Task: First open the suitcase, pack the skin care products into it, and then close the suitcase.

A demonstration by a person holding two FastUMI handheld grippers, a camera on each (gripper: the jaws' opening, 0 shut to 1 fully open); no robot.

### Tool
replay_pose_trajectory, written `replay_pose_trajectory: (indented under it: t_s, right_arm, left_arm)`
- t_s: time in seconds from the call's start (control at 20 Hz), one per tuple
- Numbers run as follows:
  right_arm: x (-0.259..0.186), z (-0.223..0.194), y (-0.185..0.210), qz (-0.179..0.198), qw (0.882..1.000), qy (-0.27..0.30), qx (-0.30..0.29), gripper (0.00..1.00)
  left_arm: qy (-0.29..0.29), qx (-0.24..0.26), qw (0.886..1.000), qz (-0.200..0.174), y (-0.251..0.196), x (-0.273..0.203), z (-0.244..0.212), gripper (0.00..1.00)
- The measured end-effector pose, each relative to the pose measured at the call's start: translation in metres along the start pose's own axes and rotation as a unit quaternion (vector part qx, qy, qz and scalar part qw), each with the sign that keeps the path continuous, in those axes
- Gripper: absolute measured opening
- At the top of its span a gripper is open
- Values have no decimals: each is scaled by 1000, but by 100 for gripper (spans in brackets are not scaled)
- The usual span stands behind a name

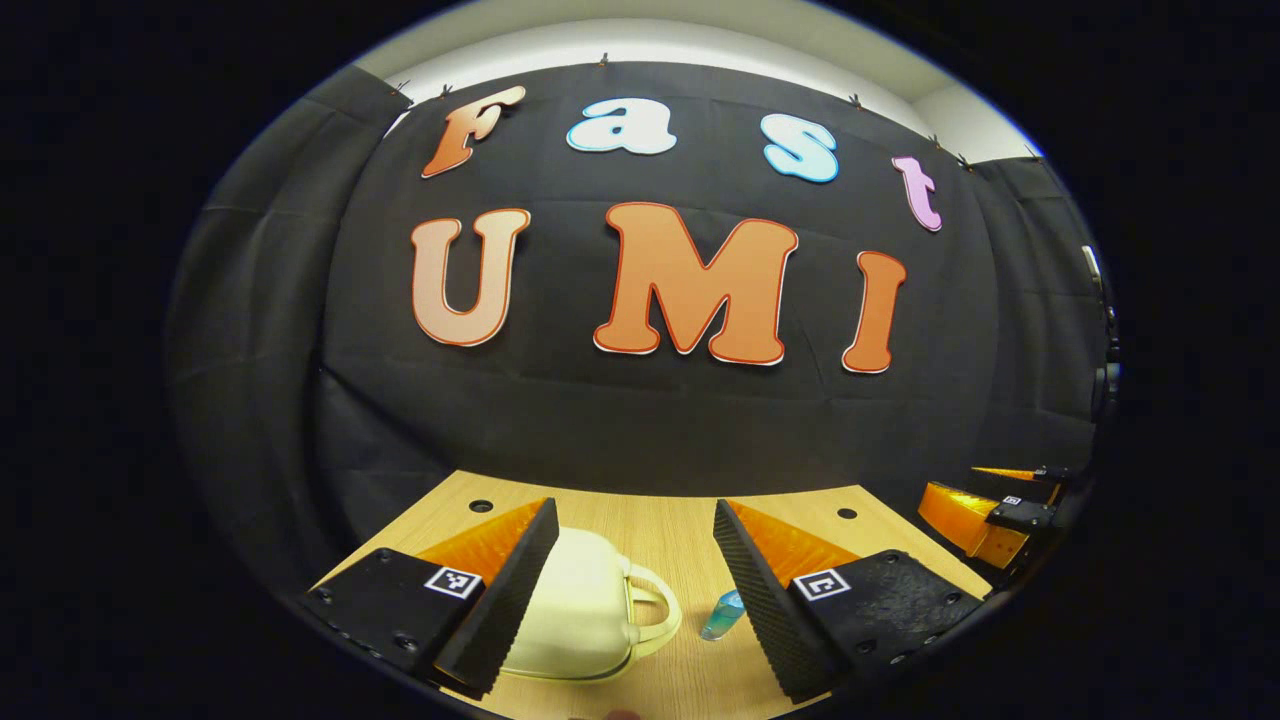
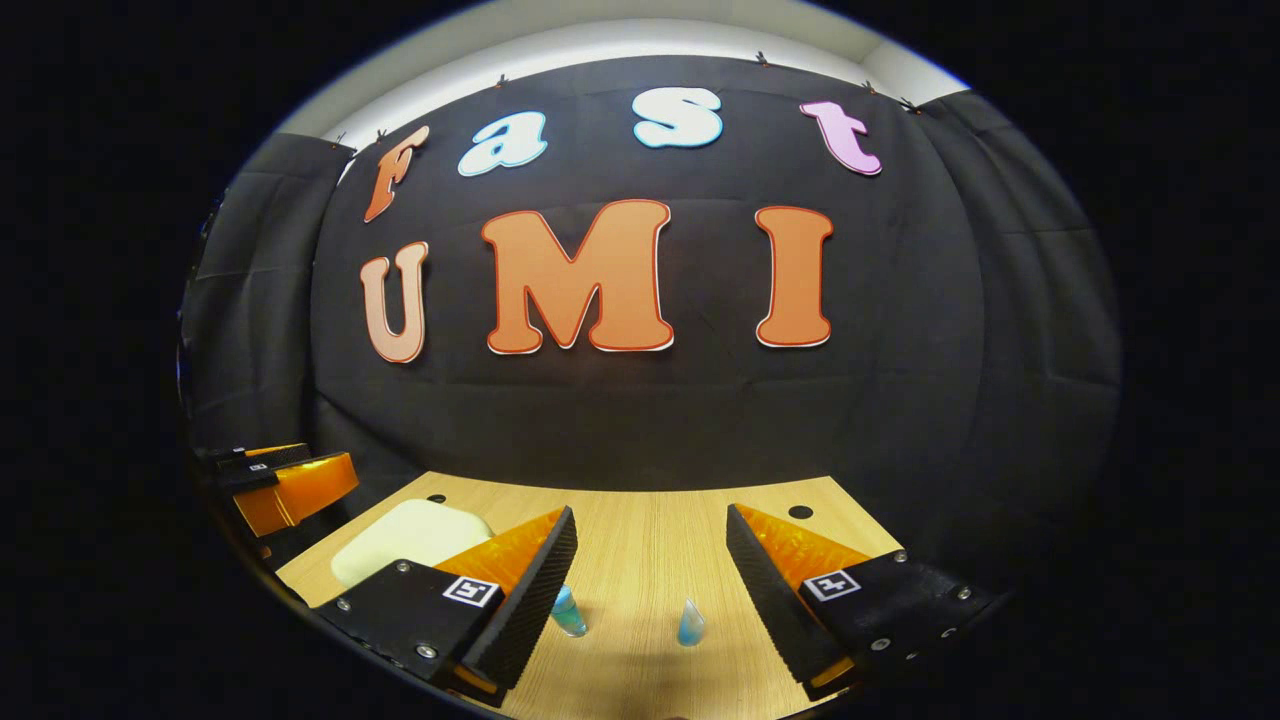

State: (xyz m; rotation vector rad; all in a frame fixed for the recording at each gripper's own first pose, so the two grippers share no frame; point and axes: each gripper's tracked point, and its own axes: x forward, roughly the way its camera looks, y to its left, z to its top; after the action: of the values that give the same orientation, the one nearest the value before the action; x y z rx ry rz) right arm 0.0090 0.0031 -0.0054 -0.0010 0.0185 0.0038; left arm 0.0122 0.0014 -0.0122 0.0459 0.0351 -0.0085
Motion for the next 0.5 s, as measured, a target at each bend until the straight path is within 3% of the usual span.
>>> replay_pose_trajectory:
  t_s: [0.5]
  right_arm:
    - [6, -19, -24, -31, 999, 22, -2, 95]
  left_arm:
    - [38, 80, 996, -9, -11, 30, -44, 97]
